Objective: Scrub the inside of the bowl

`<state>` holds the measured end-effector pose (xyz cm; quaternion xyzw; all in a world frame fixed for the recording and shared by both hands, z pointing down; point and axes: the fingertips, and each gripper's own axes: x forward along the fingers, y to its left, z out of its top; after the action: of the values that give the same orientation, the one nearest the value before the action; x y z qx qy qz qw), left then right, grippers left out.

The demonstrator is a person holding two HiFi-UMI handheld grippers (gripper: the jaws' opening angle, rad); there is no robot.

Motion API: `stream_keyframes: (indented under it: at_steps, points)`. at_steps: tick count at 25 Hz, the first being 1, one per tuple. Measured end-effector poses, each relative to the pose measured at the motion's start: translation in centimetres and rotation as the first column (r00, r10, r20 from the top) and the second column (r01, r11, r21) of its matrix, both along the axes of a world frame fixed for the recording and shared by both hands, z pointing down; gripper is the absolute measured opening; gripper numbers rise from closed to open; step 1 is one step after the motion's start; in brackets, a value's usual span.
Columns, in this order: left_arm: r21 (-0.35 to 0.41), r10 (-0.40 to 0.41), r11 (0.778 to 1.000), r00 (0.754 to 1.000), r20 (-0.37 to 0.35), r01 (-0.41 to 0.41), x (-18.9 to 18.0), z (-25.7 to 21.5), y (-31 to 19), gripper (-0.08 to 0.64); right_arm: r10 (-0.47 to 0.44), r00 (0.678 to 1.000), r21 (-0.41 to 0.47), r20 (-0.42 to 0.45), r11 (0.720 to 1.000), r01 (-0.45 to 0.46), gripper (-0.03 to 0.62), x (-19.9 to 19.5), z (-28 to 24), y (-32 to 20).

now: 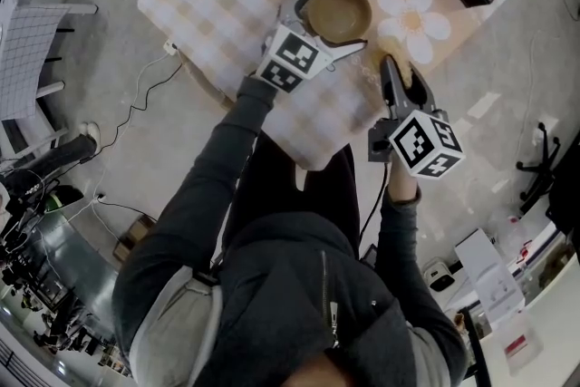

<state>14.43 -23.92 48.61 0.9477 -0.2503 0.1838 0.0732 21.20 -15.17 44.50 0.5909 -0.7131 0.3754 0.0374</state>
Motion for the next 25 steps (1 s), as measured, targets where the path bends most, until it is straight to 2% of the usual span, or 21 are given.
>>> stream_keyframes:
  at_steps: [8,14,19,25]
  points:
    - [-0.004,0.002,1.000,1.000,0.000,-0.002,0.0,0.1,0.1,0.583,-0.177,0.983,-0.015,-0.040,0.984,0.177,0.121,-0.7,-2.7,-2.6]
    - [-0.002,0.002,1.000,1.000,0.000,-0.002,0.1,0.1,0.0,0.583,-0.323,0.939,-0.080,-0.116,0.945,0.316,0.121,-2.2,-2.9,-4.9]
    - [0.004,-0.004,1.000,1.000,-0.005,0.005,0.2,0.6,-0.1,0.583,-0.458,0.869,-0.144,-0.187,0.888,0.437,0.121,-4.4,-2.7,-6.2]
    - [-0.003,0.001,1.000,1.000,-0.004,-0.001,0.4,0.5,0.0,0.583,-0.625,0.722,-0.240,-0.297,0.781,0.577,0.120,-7.1,-1.8,-7.4]
